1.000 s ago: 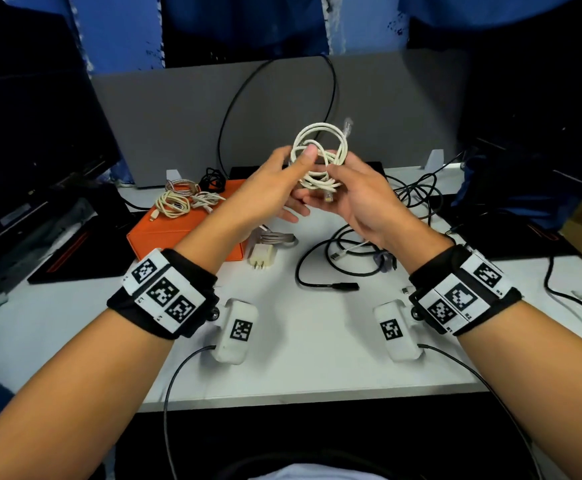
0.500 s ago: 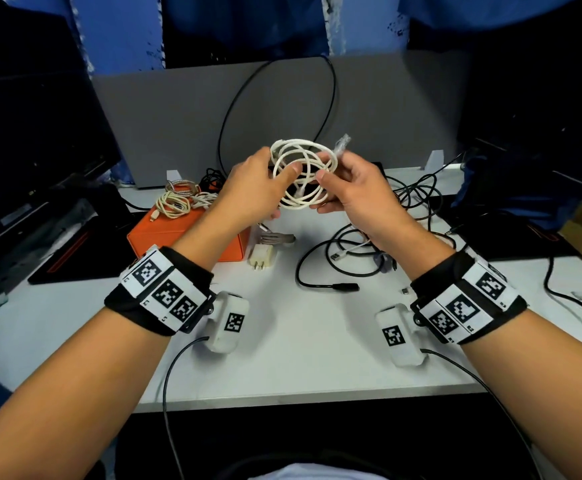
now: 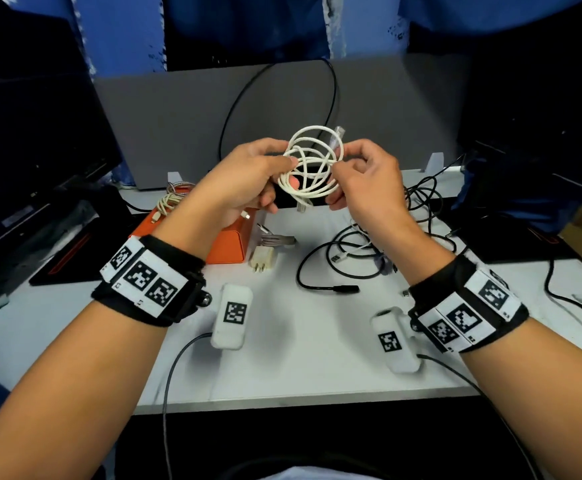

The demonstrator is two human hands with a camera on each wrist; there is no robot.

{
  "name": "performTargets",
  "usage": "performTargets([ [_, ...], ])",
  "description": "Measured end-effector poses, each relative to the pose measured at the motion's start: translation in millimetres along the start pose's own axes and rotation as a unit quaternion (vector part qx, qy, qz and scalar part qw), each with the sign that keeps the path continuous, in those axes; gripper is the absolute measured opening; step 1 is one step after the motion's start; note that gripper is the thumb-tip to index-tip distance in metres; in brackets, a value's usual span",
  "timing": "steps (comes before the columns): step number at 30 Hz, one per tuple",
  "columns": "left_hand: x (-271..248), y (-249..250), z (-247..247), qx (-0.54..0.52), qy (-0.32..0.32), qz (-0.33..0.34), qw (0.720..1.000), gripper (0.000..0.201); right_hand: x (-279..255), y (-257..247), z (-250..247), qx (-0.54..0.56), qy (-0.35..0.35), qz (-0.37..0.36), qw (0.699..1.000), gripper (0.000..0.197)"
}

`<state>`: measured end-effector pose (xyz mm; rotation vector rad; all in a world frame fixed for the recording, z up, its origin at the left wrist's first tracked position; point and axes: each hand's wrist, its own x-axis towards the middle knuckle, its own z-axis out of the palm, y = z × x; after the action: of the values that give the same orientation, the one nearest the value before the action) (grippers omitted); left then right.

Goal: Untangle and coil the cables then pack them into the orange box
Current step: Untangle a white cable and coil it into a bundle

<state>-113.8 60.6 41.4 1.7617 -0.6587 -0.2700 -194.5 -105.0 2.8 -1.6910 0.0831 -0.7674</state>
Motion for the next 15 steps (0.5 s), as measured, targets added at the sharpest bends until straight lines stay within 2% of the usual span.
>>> performTargets([
  [3,5,4,1,-0.014,0.081,-0.013,0.997,0.026,2,-2,4,0.044,0.022,0.032,0.998,0.015],
  [5,8,3,-4,0.026,0.144,-0.004,0.989,0.026,10,0,-3,-0.013,0.057,0.025,0.998,0.025],
  [8,10,0,-11,0.070,0.139,-0.027,0.987,0.021,23,2,-23,-0.124,0.076,-0.013,0.989,0.029],
  [11,6,4,-13,0.097,0.146,-0.033,0.984,0.015,37,1,-39,-0.088,0.045,0.042,0.994,0.029],
  [13,9,8,-12,0.116,0.204,-0.015,0.972,0.015,44,-1,-44,-0.081,0.080,0.063,0.991,0.031],
  [15,13,12,-6,0.162,0.265,0.018,0.950,0.018,49,-5,-45,-0.153,0.137,0.031,0.978,0.029],
])
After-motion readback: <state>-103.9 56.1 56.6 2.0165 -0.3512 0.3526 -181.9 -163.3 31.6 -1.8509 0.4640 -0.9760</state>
